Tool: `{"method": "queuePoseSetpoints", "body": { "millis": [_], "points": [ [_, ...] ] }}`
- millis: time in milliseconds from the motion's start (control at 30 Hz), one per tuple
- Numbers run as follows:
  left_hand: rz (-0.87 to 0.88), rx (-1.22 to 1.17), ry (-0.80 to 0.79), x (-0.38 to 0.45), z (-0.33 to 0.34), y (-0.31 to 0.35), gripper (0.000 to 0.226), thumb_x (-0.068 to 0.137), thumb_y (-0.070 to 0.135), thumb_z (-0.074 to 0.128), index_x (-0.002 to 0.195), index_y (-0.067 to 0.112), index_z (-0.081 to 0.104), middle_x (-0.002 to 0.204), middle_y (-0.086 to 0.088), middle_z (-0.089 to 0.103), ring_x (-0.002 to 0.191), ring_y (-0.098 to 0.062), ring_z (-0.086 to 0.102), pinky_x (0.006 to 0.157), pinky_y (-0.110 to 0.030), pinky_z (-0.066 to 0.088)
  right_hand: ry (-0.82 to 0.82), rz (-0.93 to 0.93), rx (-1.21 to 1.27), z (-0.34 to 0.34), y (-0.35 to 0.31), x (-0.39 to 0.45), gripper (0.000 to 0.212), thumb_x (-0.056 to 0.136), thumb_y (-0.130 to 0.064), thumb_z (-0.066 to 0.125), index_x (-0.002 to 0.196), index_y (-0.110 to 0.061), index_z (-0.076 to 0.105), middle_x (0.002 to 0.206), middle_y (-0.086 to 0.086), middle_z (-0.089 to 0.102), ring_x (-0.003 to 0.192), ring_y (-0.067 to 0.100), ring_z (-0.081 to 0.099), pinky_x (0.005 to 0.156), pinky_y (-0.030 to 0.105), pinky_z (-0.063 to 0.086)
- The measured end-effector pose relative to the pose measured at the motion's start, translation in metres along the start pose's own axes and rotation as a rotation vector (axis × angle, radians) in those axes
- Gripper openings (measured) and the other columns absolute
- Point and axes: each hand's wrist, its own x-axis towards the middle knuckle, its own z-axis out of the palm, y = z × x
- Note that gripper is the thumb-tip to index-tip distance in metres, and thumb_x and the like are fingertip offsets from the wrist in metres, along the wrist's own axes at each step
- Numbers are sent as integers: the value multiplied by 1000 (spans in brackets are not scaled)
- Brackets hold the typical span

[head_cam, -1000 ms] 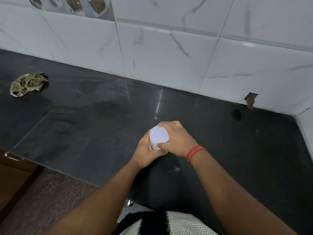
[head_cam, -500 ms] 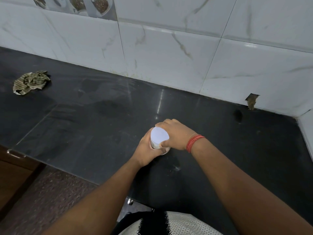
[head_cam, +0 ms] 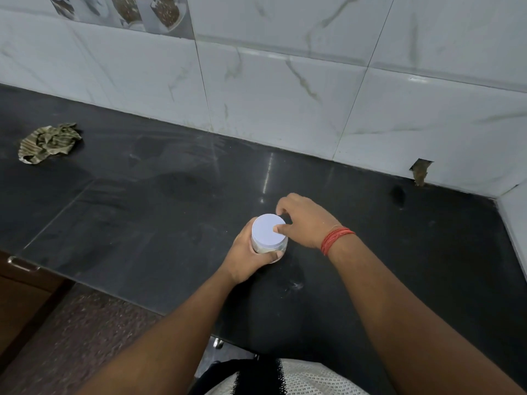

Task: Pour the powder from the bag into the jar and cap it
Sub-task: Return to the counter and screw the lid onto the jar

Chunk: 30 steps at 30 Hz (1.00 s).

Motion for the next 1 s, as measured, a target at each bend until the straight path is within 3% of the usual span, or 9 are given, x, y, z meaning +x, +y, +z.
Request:
{"method": "queuePoseSetpoints", "body": {
  "millis": [100, 167, 300, 433, 500, 567, 667, 833, 1000],
  "points": [
    [-17, -10, 8, -1, 0, 1, 75, 72, 25, 91, 130, 49, 50, 130, 16, 65, 124, -7, 62, 103, -32, 52, -194, -122, 26, 5, -2, 2, 60, 85, -20, 71, 140, -24, 48, 149, -3, 42, 134, 23, 39, 110, 37, 38],
    [-13, -7, 11, -1, 1, 3, 74, 73, 21, 91, 129, 49, 50, 129, 19, 65, 123, -4, 61, 100, -26, 51, -194, -121, -10, 11, -4, 4, 69, 84, -17, 70, 146, -26, 42, 151, -4, 39, 136, 24, 37, 110, 36, 38],
    [-15, -15, 4, -1, 0, 2, 78, 73, 19, 91, 135, 43, 50, 131, 14, 65, 124, -9, 62, 101, -32, 53, -35, -52, -59, 24, -8, 5, 66, 80, -37, 72, 140, -25, 47, 130, -2, 44, 118, 25, 44, 92, 34, 46],
    [0, 2, -9, 0, 1, 1, 80, 73, 20, 88, 140, 38, 48, 132, 12, 65, 126, -12, 61, 105, -39, 53, 75, 18, -240, 32, -13, 6, 71, 81, -63, 64, 134, -17, 51, 129, 3, 48, 116, 25, 48, 93, 39, 49],
    [-3, -4, -3, 0, 1, 2, 79, 73, 19, 89, 139, 39, 48, 132, 11, 65, 126, -11, 62, 106, -39, 53, 21, -33, -237, 27, -11, 8, 74, 82, -60, 65, 140, -18, 46, 137, 1, 45, 122, 26, 45, 97, 41, 47],
    [-7, -4, 9, 0, 1, 1, 80, 73, 18, 91, 138, 40, 49, 134, 13, 65, 127, -8, 60, 106, -35, 52, -98, -119, -195, 22, -9, 11, 77, 82, -43, 71, 148, -21, 38, 147, -2, 41, 130, 26, 41, 103, 44, 45],
    [-10, -7, 14, -1, 1, 1, 80, 73, 18, 91, 139, 39, 50, 136, 14, 64, 129, -6, 59, 106, -33, 50, -151, -182, -208, 20, -7, 13, 71, 80, -26, 71, 145, -24, 42, 143, -4, 45, 125, 25, 45, 99, 41, 49],
    [-16, -17, 7, -1, 0, 0, 80, 71, 21, 91, 137, 38, 50, 133, 9, 66, 126, -13, 62, 106, -44, 53, 4, -95, -232, 27, -12, 10, 60, 79, -49, 68, 130, -22, 53, 123, -1, 47, 114, 22, 48, 83, 34, 46],
    [-16, -8, 6, -1, 1, 1, 79, 71, 22, 92, 135, 42, 50, 133, 11, 65, 127, -12, 61, 107, -46, 53, -43, -104, -227, 24, -9, 10, 67, 79, -50, 69, 136, -21, 48, 131, 0, 42, 119, 24, 44, 90, 38, 49]
  ]
}}
